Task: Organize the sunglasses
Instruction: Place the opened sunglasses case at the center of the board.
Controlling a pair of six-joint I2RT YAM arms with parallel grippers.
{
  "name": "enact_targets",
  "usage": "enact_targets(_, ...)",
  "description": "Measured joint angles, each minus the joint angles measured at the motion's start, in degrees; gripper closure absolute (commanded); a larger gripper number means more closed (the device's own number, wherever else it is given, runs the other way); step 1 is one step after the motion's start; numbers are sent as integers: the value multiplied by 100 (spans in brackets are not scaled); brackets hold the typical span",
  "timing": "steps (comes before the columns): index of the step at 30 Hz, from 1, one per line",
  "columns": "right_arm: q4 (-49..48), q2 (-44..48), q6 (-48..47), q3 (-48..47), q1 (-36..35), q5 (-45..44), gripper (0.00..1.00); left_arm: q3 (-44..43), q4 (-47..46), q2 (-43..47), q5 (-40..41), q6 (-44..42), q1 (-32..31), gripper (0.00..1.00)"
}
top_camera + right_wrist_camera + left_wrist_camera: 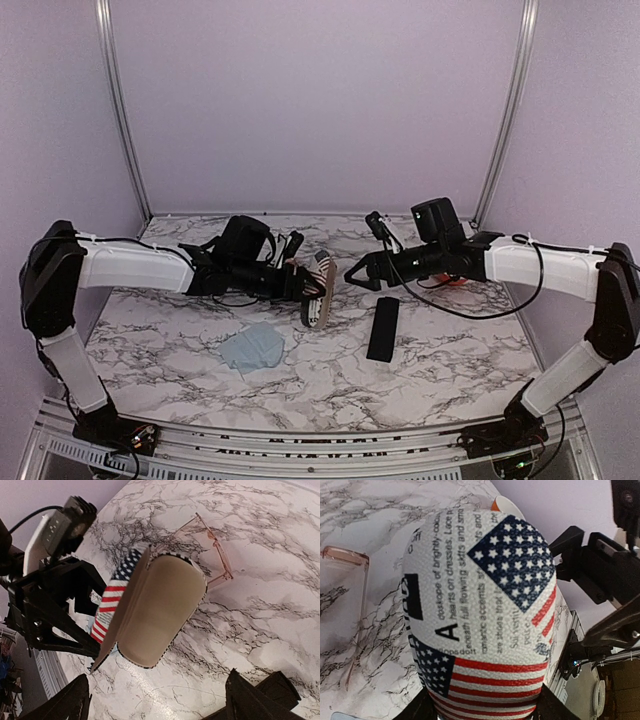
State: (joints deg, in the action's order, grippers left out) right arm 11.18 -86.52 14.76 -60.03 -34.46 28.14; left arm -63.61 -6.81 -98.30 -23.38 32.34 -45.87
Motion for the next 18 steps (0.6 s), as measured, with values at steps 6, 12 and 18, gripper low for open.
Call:
enact_targets(6, 175, 223, -4, 120, 11, -337, 8, -90, -247, -846, -601, 516, -105, 72)
enact_targets(12, 245, 227, -4, 229, 33, -533, 8, -251, -789, -1397, -1266, 1163, -195, 67)
enact_targets(18, 299, 186, -2, 297, 37, -623, 8, -264, -1141, -1696, -1576, 1574, -192, 60)
